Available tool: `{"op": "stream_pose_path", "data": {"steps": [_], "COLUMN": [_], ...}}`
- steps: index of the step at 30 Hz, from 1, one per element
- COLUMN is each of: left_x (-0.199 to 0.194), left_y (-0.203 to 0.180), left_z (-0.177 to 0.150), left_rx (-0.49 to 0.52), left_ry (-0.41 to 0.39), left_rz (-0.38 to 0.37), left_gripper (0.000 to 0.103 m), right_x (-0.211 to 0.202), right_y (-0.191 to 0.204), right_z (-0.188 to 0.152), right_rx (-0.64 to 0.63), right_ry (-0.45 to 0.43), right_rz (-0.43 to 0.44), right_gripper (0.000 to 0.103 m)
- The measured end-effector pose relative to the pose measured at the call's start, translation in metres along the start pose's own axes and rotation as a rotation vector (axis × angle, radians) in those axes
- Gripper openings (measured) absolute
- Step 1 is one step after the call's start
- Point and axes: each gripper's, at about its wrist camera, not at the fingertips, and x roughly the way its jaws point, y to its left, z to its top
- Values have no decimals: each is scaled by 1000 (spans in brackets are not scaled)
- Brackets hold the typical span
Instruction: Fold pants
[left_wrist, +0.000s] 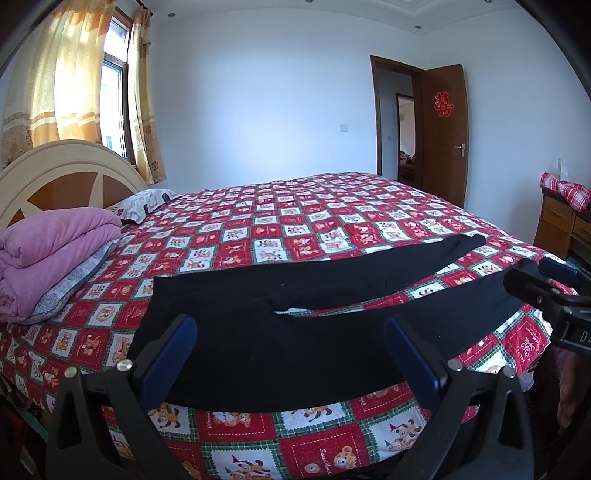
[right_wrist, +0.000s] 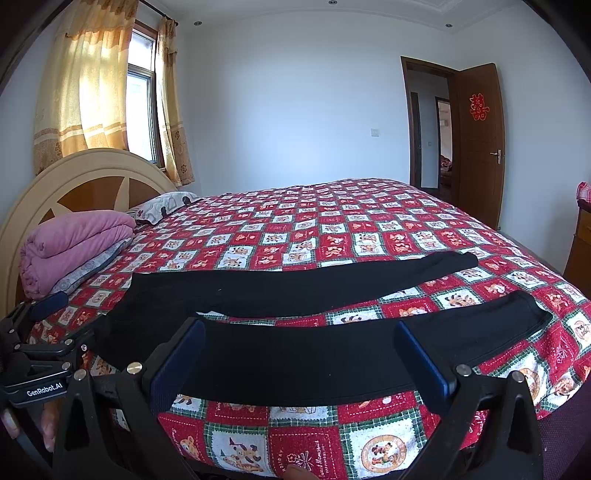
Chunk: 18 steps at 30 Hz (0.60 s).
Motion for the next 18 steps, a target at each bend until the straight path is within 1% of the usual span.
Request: {"op": "stream_pose_path", "data": {"steps": [18], "left_x": [-1], "left_y": [0], "left_z": [-1], "left_rx": [-1], "left_ry": [-4], "left_rz": [5], "left_gripper": [103], "right_x": [0], "right_y": [0], "right_z": [0], "right_rx": [-4], "right_ry": [2], "right_rz": [0], "right_gripper": [102]}}
